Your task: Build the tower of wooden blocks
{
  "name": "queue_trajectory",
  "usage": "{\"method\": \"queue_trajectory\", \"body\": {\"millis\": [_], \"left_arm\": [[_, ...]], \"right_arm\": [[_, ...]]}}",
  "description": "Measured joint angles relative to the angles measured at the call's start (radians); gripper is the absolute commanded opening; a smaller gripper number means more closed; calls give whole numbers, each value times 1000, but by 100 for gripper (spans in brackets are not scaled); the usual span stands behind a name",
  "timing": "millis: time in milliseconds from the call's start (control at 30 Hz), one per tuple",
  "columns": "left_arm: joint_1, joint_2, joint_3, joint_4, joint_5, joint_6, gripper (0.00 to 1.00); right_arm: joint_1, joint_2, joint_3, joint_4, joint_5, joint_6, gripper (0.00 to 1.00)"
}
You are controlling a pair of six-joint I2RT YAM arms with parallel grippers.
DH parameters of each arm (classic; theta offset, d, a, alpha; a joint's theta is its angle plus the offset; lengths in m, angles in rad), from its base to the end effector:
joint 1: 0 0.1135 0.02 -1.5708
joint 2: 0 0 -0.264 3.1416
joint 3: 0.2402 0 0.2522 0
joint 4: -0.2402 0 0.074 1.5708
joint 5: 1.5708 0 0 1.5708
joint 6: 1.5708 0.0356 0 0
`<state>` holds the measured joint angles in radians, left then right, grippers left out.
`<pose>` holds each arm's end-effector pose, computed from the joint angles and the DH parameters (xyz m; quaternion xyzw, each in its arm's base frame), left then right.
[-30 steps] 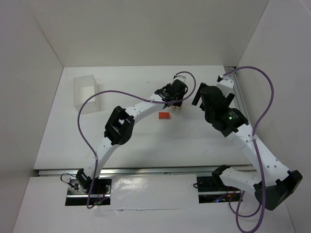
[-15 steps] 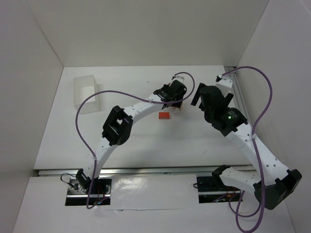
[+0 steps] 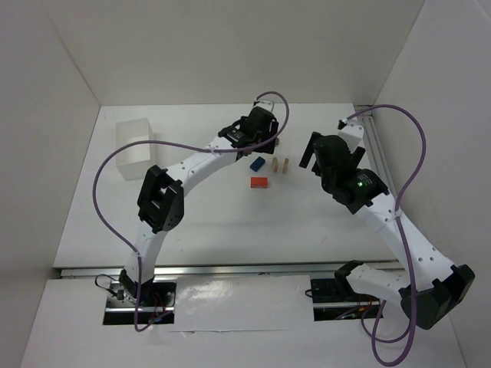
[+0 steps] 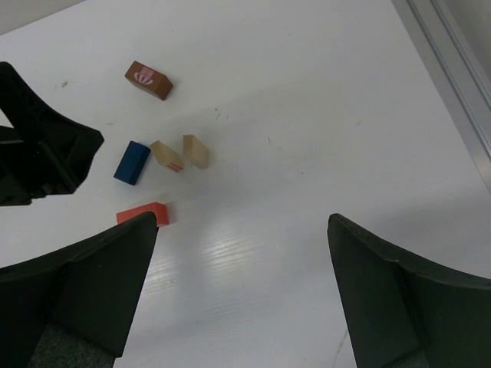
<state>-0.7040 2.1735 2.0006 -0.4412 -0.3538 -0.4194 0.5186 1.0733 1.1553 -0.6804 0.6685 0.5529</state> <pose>0.3960 -0.3201 0.2861 0.0438 0.8766 -0.1091 0.4667 0.1998 0.0886 0.3679 0.1676 0.8324 -0.0241 0.5276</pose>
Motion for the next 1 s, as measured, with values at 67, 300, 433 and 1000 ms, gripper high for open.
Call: {"method": "queue_trajectory", "body": {"millis": [67, 300, 433, 1000], "left_arm": [[22, -4, 0, -1, 33, 3, 78], [125, 77, 47, -73, 214, 64, 86], [144, 135, 48, -114, 257, 106, 88], [121, 278, 134, -150, 332, 154, 70]], "right_arm": [[0, 2, -1, 0, -4, 0, 99], [-5, 9, -3, 6, -16, 0, 99], [-9, 15, -4, 7, -26, 0, 99], [-18, 46, -5, 13, -57, -3, 99]]}}
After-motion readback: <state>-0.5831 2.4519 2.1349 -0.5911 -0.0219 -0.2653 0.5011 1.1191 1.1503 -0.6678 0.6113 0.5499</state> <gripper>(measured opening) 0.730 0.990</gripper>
